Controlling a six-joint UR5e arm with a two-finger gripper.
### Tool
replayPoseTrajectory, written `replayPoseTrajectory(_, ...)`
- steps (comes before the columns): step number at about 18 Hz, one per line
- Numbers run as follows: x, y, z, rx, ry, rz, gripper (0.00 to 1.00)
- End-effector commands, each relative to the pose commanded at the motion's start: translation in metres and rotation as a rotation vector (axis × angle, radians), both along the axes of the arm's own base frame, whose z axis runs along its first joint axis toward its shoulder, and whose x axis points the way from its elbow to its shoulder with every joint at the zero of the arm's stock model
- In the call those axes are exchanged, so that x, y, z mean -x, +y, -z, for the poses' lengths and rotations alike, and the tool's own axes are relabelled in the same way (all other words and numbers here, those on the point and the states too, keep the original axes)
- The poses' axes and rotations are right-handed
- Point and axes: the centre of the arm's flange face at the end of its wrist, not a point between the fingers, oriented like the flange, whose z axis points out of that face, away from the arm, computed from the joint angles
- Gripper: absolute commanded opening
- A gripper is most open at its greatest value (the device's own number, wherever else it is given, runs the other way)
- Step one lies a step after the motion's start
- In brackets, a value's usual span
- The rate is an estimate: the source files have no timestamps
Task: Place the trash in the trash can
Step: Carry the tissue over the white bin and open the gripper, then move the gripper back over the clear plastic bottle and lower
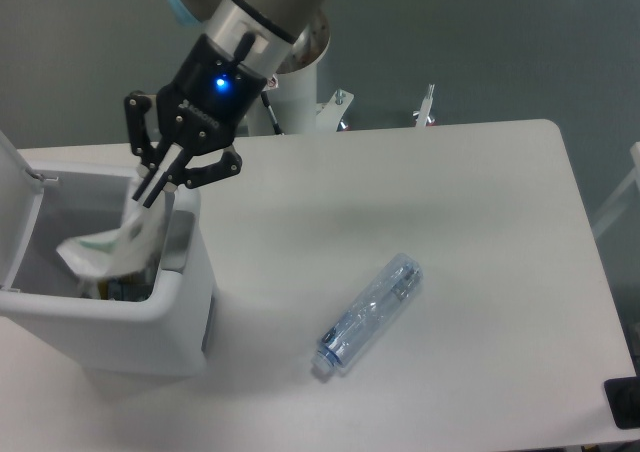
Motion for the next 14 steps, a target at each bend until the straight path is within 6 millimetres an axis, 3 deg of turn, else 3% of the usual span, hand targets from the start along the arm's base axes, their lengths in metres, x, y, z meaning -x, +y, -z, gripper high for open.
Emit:
replayPoseTrajectory(4,0.011,-0.001,-0.002,-0.009,0.013,-0.015,0.74)
replayPoseTrajectory(8,0.060,-0.013,0.003,-0.068,0.115,-0.046,0.81)
replayPoseTrajectory(10,0.095,-0.010,0.017,-0.040,0.191,-0.062,0.88)
replayPoseTrajectory(11,0.119,0.001,0.034,0.029,0.250,-0.078,0.91)
replayPoseTrajectory(14,0.161,0.021,0.070,0.174,0.328,-0.122,0.95)
